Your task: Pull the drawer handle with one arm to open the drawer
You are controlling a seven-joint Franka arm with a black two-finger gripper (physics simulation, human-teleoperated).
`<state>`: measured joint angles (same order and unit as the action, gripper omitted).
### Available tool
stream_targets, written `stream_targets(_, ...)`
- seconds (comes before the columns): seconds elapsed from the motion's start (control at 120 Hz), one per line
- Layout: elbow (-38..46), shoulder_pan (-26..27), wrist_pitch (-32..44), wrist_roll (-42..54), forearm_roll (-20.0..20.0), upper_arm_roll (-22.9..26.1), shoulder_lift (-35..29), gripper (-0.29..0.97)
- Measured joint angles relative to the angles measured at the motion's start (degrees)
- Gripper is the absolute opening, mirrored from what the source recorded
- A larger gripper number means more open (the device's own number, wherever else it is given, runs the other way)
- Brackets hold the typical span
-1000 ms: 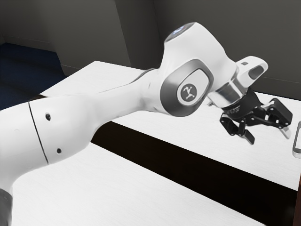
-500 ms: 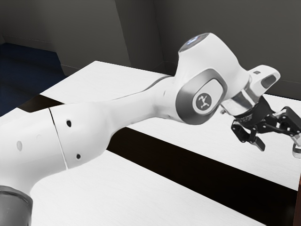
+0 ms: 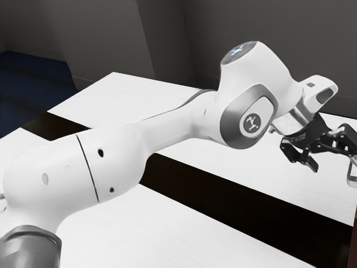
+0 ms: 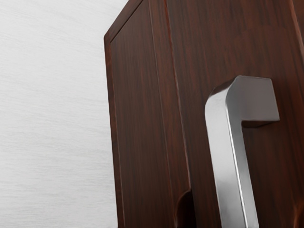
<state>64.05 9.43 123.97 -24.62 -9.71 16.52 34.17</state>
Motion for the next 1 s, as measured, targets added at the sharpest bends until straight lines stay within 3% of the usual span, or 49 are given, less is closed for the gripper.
stream_targets(0.592,0.92,-0.19,-1.87,0.05,-0.03,-3.74,-2.15,0.68)
stream_targets(1.0,8.76,-0.37,-2.25,0.01,-1.18,-5.99,-6.86,0.68)
